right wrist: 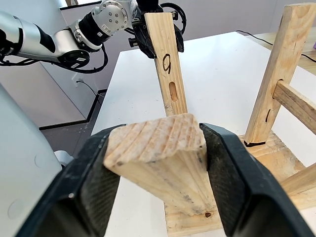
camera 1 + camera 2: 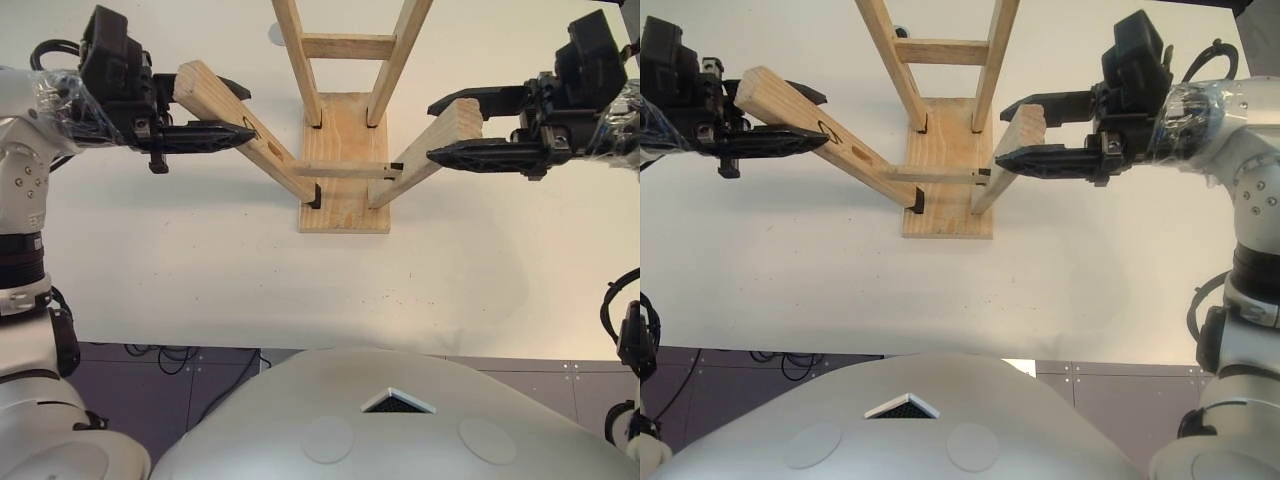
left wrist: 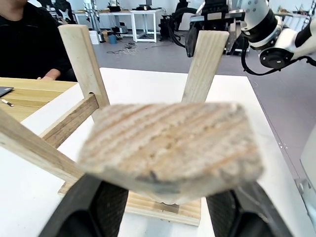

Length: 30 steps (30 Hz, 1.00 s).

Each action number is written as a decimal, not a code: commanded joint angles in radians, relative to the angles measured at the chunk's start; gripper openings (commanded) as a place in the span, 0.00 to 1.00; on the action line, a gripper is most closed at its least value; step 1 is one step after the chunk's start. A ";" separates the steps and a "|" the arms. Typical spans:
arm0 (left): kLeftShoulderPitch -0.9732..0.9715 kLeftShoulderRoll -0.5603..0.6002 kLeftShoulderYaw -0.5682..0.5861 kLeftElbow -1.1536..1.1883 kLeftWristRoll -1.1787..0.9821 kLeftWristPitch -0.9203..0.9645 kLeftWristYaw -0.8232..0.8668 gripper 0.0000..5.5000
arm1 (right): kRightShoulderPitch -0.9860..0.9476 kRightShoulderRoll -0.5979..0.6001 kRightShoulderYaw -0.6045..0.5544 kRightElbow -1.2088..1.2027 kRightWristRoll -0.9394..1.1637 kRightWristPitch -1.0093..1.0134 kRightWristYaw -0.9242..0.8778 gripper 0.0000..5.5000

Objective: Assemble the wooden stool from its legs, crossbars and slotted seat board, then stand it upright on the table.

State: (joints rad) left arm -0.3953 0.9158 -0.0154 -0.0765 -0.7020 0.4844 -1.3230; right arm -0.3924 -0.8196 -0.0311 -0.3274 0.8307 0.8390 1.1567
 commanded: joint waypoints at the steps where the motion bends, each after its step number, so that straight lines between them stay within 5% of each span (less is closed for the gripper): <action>1: 0.012 0.045 -0.052 -0.023 0.100 0.033 0.008 0.37 | 0.051 0.030 0.048 -0.013 0.017 0.044 -0.013 0.44; 30: 0.010 -0.014 -0.248 -0.236 0.220 0.134 0.172 0.37 | 0.075 0.039 0.076 -0.081 0.045 0.037 -0.055 0.44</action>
State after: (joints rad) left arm -0.4280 0.9325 -0.1357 -0.2986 -0.5929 0.5623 -1.2122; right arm -0.3528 -0.7999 -0.0369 -0.3589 0.8614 0.8308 1.0890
